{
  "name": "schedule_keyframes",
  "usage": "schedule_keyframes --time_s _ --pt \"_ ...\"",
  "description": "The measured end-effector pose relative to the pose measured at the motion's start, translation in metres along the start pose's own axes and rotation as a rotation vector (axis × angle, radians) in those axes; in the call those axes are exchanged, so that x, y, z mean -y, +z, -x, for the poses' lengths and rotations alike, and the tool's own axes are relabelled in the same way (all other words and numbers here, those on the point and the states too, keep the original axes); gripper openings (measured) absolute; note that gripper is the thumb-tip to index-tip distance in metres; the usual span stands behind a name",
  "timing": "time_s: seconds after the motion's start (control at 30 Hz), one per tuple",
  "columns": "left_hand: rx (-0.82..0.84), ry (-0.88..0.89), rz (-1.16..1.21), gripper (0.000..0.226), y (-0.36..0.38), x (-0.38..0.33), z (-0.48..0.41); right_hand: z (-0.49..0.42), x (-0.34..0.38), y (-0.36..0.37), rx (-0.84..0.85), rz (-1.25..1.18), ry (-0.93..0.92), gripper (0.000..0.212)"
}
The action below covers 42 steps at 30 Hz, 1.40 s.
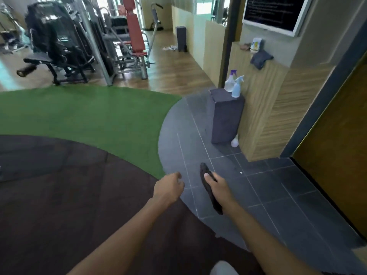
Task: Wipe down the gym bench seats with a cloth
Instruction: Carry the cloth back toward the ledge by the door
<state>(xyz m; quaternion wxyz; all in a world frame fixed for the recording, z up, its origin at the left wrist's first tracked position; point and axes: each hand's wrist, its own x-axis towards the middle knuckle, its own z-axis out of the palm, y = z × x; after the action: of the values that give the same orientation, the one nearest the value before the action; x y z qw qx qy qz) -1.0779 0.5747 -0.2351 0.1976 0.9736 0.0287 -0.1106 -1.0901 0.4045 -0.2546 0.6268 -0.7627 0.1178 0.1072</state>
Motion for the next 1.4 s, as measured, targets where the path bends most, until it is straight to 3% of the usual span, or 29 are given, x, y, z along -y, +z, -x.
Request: schedule_keyframes --time_s 0.37,0.63,0.87,1.03,1.13,1.27,1.33,1.4 --pt "0.030 0.095 -0.029 0.036 -0.042 -0.043 -0.337 -0.318 0.069 -0.004 -0.070 -0.082 0.032 0.035" --pt "0.070 0.138 0.046 0.035 -0.099 -0.087 -0.549 -0.507 0.152 -0.032 -0.096 -0.089 0.040 0.025" --pt "0.159 0.420 -0.014 0.031 -0.110 -0.180 -0.732 -0.658 0.188 -0.080 -0.369 -0.144 0.045 0.029" --pt "0.319 0.621 -0.085 0.024 -0.102 -0.268 -0.819 -0.715 0.200 -0.133 -0.626 -0.248 0.088 0.027" --pt "0.466 0.674 0.007 0.023 -0.090 -0.333 -0.852 -0.733 0.209 -0.172 -0.778 -0.274 0.089 0.024" --pt "0.854 0.411 0.432 0.041 -0.069 -0.427 -0.871 -0.754 0.207 -0.228 -0.910 -0.233 0.090 0.024" --pt "0.983 0.281 0.527 0.045 -0.059 -0.468 -0.877 -0.762 0.205 -0.259 -0.942 -0.154 0.101 0.030" --pt "1.043 0.280 0.541 0.040 -0.051 -0.502 -0.888 -0.773 0.204 -0.291 -0.959 -0.063 0.115 0.032"
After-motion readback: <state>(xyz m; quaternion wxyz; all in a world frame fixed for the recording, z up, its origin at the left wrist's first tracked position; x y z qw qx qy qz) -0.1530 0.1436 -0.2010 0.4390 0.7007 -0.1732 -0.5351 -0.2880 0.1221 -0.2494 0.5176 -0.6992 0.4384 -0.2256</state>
